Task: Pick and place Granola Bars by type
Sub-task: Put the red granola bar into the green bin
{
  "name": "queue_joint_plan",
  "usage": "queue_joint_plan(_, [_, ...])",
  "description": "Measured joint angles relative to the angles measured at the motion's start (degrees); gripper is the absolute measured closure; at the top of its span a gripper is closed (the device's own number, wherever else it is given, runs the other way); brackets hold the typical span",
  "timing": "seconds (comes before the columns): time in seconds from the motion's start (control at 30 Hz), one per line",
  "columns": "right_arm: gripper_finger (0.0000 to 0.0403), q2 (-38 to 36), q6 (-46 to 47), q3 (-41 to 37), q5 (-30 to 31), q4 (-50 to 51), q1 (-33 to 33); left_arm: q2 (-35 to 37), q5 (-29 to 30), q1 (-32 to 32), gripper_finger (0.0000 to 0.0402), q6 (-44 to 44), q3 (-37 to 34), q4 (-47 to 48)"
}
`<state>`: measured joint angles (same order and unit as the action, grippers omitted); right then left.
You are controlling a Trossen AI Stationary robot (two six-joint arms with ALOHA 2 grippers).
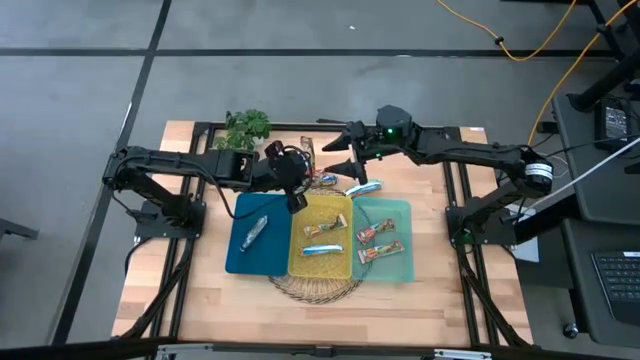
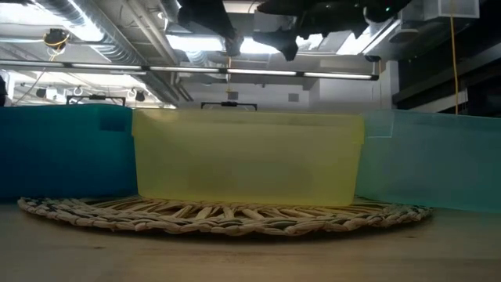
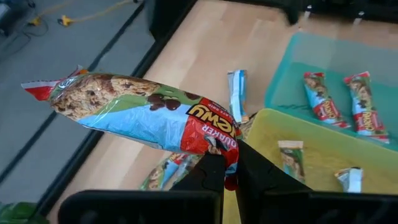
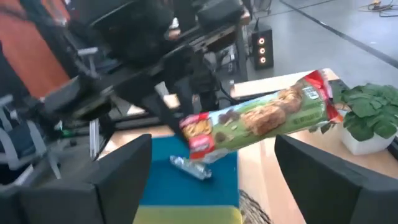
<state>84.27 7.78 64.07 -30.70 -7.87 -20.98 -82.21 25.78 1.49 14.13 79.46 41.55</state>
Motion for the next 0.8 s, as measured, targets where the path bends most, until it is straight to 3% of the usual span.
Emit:
queue_joint_plan(0.13, [0.0062, 1.27, 5.05, 0.0, 0.63, -5.24, -1.42, 0.0, 3.2, 1.34, 0.0394, -0.98, 0.0, 0.48])
queue_joint_plan(0.47, [0.0069, 1.29, 10.01, 0.0, 0.35, -7.08, -6.41, 0.0, 10.63, 3.26, 0.0394, -1.46, 0.0, 0.29])
queue_joint_plan(0.63, [0.0069, 1.36, 11.5, 0.0, -1.16, -8.26, -6.66, 0.0, 11.9, 3.32, 0.0394, -2.2, 0.0, 0.19])
queue_joint_plan(0.8, [0.0069, 3.8, 16.18, 0.02, -6.43, -12.91, -6.66, -0.02, 13.58, 3.31, 0.0394, -5.02, 2.23, -0.01])
